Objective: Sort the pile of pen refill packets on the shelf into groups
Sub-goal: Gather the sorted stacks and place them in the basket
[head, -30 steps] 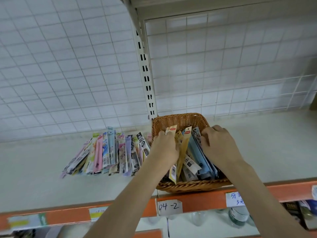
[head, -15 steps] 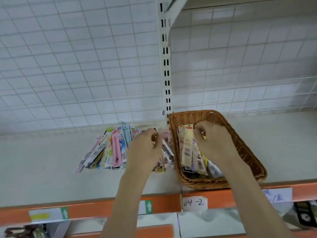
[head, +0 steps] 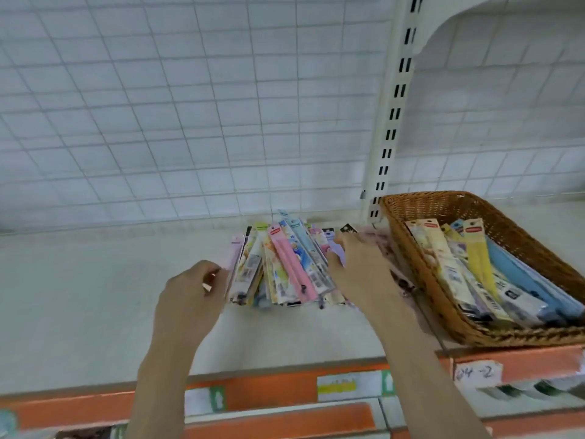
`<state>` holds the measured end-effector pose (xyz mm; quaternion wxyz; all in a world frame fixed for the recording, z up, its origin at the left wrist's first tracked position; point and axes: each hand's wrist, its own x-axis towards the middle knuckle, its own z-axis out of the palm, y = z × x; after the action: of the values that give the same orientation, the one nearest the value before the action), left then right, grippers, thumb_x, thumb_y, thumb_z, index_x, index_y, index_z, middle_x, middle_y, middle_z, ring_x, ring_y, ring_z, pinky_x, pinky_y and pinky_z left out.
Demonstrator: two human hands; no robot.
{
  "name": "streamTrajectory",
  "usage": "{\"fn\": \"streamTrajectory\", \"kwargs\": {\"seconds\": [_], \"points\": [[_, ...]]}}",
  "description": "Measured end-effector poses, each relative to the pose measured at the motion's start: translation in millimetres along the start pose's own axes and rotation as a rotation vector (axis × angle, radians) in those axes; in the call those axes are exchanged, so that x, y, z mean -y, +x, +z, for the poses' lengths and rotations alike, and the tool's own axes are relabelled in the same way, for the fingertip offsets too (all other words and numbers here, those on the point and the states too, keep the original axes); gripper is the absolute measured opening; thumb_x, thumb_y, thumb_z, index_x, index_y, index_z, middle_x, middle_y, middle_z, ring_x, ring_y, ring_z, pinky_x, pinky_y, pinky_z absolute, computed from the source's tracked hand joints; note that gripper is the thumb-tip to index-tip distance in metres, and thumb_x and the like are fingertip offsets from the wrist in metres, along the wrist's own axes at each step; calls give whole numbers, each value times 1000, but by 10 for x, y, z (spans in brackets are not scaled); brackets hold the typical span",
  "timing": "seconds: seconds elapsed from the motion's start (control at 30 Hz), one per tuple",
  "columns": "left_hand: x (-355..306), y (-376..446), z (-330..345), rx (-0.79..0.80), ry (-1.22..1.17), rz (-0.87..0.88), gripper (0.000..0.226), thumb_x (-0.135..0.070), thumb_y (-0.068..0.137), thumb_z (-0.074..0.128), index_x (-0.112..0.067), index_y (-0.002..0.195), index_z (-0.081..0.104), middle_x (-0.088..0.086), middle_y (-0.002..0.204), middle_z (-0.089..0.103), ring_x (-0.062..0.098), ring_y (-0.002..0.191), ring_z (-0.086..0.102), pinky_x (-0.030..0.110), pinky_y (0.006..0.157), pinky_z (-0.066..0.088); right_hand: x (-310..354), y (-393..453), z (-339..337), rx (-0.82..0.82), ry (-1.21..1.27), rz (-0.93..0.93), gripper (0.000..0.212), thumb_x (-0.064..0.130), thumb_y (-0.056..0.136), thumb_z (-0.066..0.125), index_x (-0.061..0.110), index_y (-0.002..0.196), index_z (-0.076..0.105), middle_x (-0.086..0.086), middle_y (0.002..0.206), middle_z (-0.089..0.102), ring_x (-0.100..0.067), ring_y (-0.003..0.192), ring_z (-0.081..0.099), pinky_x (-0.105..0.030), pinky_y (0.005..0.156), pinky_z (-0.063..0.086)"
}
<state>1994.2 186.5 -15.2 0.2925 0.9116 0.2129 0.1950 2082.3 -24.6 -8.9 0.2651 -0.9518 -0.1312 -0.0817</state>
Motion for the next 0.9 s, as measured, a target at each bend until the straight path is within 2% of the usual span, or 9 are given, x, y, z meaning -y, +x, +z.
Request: {"fn": "streamTrajectory", "kwargs": {"seconds": [0.1,0.2,0.33,0.4,0.5,0.6,0.7,0.83,0.9], "points": [[184,146,-61,21,3,6,8,-25,89,56,-24,83,61,-4,78,63,22,67,59,27,70,43,-39,115,115,54,-163,148,46,28,96,45,4,135,42,-16,132,49,-30,124,42,-37,106,32],[290,248,-73,63,-15,9,10,-24,89,56,-19,87,64,-3,79,64,24,68,60,28,72,45,-141,194,95,68,-267,255,56,33,95,46,2,141,34,-20,144,38,-33,135,31,-40,113,22],[307,343,-35,141,-51,11,10,-26,90,55,-21,88,63,-4,82,64,21,69,61,27,70,44,-188,179,117,200,-145,426,70,54,93,42,7,143,28,-18,145,37,-35,130,41,-45,105,39],[284,359,7,194,-78,18,10,-25,91,54,-23,84,60,-7,77,65,15,60,64,27,64,47,-206,161,159,250,-179,470,75,59,93,34,8,147,20,-19,151,27,-37,134,35,-47,106,37],[245,362,70,268,-168,3,11,-24,91,52,-23,84,61,-6,74,66,19,43,65,38,62,57,-199,127,177,200,-252,436,66,50,97,34,9,146,21,-20,148,29,-37,135,30,-46,108,32],[203,374,100,275,-160,10,11,-25,89,52,-25,85,62,-4,77,66,22,44,65,42,62,58,-181,135,155,181,-351,364,55,40,98,39,4,139,29,-18,142,38,-35,132,31,-43,108,27],[200,376,105,272,-150,-2,11,-25,89,52,-25,85,63,-4,80,66,22,48,65,40,63,58,-175,196,145,180,-345,351,57,34,97,46,2,139,25,-21,142,37,-35,131,33,-41,107,28],[247,379,96,256,-174,-45,11,-22,91,53,-21,86,63,-2,78,66,21,45,65,41,65,58,-186,287,134,192,-219,399,54,30,92,56,-2,131,36,-19,127,50,-33,118,49,-35,89,43],[261,380,93,227,-158,-50,11,-21,90,54,-19,86,64,0,76,67,22,51,66,41,69,57,-234,341,108,224,-133,410,39,25,89,59,2,119,49,-16,114,60,-31,105,59,-30,74,45]]}}
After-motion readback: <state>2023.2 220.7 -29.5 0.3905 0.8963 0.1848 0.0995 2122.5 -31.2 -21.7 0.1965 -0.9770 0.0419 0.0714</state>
